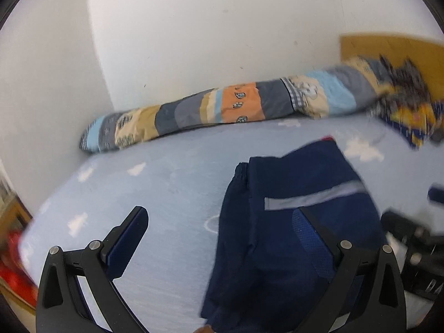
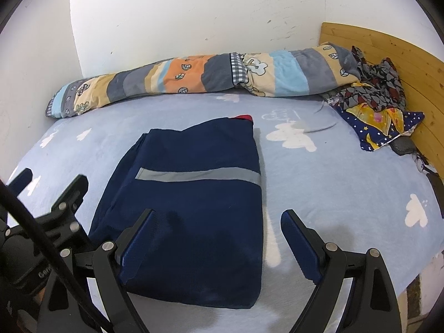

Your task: Fold large clothes

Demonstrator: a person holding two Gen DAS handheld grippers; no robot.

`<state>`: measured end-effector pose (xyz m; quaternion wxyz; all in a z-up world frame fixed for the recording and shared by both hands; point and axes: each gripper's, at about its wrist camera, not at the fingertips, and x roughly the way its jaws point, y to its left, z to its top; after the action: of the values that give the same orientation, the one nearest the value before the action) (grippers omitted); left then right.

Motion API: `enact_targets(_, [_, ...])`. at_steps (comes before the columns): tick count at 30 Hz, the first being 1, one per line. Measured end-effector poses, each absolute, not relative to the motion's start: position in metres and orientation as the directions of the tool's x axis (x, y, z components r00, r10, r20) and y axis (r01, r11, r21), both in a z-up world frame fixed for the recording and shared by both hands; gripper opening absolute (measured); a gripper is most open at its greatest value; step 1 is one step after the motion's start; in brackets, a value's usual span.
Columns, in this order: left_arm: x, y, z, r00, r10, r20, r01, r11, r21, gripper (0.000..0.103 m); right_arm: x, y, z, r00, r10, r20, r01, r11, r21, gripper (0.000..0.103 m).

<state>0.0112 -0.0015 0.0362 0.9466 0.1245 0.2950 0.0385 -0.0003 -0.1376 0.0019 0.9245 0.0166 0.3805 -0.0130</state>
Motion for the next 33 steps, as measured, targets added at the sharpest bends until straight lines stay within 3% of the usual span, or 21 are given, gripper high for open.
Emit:
enact_targets(27, [0.0099, -0.0012, 0.0326, 0.816, 0.175, -0.551, -0.012, 0.958, 0.285, 0.103, -0.0009, -0.1463, 0.0044, 0.714, -0.019, -0.7, 0.059, 0.998, 0.033, 0.093])
enact_targets(33, [0.0122, 0.0008, 0.0311, 0.798, 0.133, -0.588, 0.018, 0.97, 0.244, 0.103, -0.0017, -0.1475, 0.005, 0.717, -0.019, -0.697, 0.065, 0.997, 0.04, 0.093])
